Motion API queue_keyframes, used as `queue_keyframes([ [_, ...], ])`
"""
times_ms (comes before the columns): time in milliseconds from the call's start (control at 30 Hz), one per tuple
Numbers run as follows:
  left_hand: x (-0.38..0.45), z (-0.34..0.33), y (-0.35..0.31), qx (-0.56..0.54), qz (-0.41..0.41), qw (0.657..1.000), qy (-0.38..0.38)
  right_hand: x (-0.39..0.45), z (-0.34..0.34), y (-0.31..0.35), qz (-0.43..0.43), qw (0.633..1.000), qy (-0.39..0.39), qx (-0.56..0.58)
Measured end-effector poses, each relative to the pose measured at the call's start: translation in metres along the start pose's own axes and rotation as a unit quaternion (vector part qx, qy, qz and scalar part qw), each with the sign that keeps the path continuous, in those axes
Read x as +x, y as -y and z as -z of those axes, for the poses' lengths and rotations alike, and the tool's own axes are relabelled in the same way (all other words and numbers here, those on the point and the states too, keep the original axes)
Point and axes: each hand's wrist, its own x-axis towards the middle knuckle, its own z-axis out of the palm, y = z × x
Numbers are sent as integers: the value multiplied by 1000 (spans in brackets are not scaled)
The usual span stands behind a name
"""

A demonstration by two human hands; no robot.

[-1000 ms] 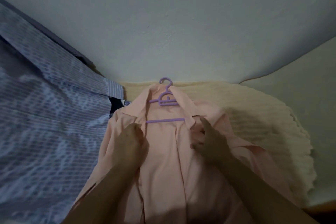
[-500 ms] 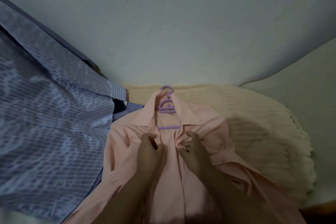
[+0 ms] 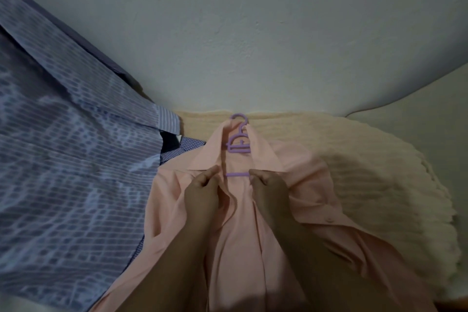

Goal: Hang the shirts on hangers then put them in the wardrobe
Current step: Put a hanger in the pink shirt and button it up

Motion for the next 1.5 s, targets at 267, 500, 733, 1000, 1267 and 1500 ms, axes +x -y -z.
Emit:
queue_keyframes([
  [267, 2, -17, 6, 34, 26, 998, 55, 16, -19, -11, -63, 997, 25, 42],
  [500, 0, -21, 15, 59, 27, 996, 59, 12, -13, -1, -35, 996, 12, -84],
  [733, 0, -23, 1, 19, -1, 996, 86, 26, -18, 10, -41, 996, -56, 52],
  [1000, 0, -31, 12, 71, -14, 995, 71, 28, -15, 4, 6, 997, -64, 48],
  [1267, -2, -31, 12, 48, -52, 996, 56, 29, -14, 4, 39, 997, -53, 50],
  [1500, 7, -31, 14, 44, -38, 996, 62, 33, -15, -1, 27, 995, -36, 93],
])
